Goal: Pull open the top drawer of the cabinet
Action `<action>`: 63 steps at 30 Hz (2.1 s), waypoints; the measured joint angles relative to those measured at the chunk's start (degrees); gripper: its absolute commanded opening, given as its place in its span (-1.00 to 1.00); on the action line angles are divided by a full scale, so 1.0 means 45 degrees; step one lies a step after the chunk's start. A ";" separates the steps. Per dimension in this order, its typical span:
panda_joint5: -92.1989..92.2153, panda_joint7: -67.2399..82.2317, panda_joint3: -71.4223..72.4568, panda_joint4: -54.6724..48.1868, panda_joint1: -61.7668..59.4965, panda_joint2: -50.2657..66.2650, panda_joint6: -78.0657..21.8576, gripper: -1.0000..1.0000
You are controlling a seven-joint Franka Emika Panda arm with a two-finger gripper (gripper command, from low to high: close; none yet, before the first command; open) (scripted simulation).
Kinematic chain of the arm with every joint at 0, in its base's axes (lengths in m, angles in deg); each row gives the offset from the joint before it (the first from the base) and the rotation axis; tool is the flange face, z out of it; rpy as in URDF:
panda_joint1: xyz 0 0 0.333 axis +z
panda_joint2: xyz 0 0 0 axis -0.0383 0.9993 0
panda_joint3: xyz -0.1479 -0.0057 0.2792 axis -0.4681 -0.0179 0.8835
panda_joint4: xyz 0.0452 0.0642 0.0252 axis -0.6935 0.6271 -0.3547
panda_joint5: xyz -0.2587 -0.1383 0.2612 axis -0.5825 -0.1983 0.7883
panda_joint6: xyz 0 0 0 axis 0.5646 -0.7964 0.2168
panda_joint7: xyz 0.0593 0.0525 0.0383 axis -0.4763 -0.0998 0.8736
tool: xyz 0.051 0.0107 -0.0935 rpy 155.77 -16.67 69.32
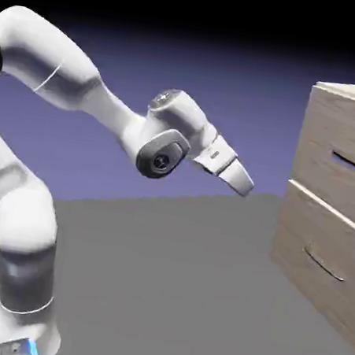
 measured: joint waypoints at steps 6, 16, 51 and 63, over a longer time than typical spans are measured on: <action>-0.3091 0.3322 -0.1581 -0.0893 0.1896 -0.0749 -0.0557 0.00; -0.8243 0.8860 -0.4217 -0.2381 0.5057 -0.1997 -0.1487 0.00; -2.6274 2.8240 -1.3440 -0.7590 1.6119 -0.6366 -0.4739 0.00; -3.2456 3.4885 -1.6603 -0.9376 1.9912 -0.7863 -0.5854 0.00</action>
